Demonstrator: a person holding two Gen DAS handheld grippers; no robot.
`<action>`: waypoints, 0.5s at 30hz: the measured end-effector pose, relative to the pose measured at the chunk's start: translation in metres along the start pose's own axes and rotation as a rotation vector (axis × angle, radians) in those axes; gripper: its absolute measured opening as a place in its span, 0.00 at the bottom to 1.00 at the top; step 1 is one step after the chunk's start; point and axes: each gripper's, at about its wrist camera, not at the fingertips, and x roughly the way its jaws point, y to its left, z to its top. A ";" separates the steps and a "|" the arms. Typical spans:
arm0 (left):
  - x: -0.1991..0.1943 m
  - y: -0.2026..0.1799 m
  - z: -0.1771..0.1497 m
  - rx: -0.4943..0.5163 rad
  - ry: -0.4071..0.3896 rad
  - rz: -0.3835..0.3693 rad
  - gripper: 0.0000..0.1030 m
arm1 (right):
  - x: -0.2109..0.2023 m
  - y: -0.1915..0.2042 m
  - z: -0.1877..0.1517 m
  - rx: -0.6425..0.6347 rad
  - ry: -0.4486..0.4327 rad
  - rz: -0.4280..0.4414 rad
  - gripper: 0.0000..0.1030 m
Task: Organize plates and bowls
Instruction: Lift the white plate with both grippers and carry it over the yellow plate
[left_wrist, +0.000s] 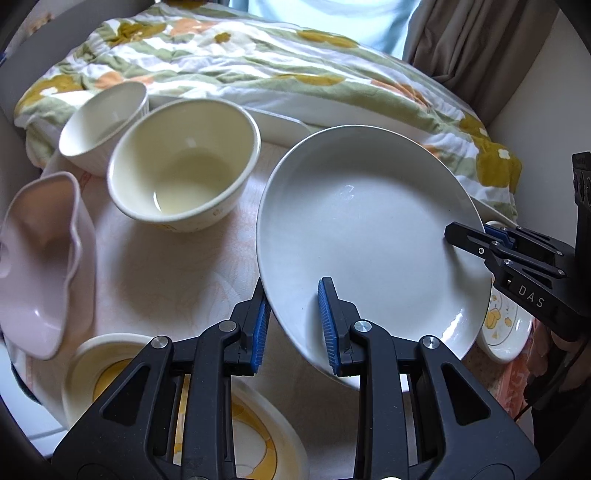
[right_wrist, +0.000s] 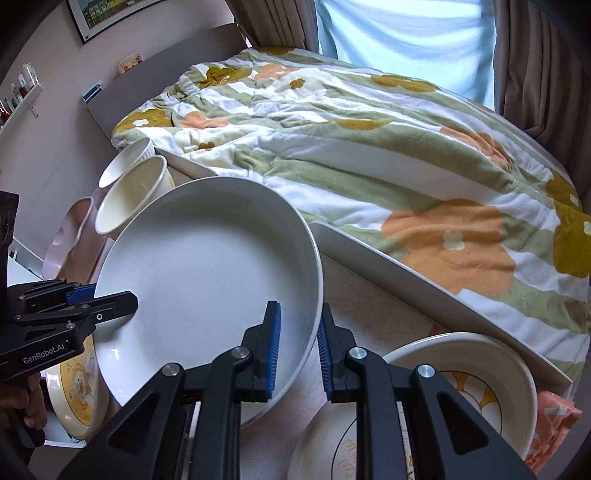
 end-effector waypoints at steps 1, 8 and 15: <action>-0.006 0.001 0.000 0.007 -0.009 -0.003 0.23 | -0.006 0.002 0.001 0.003 -0.011 -0.003 0.17; -0.044 0.014 -0.001 0.060 -0.064 -0.045 0.23 | -0.038 0.029 -0.002 0.036 -0.071 -0.034 0.17; -0.080 0.043 -0.020 0.173 -0.072 -0.107 0.23 | -0.065 0.076 -0.022 0.113 -0.121 -0.109 0.17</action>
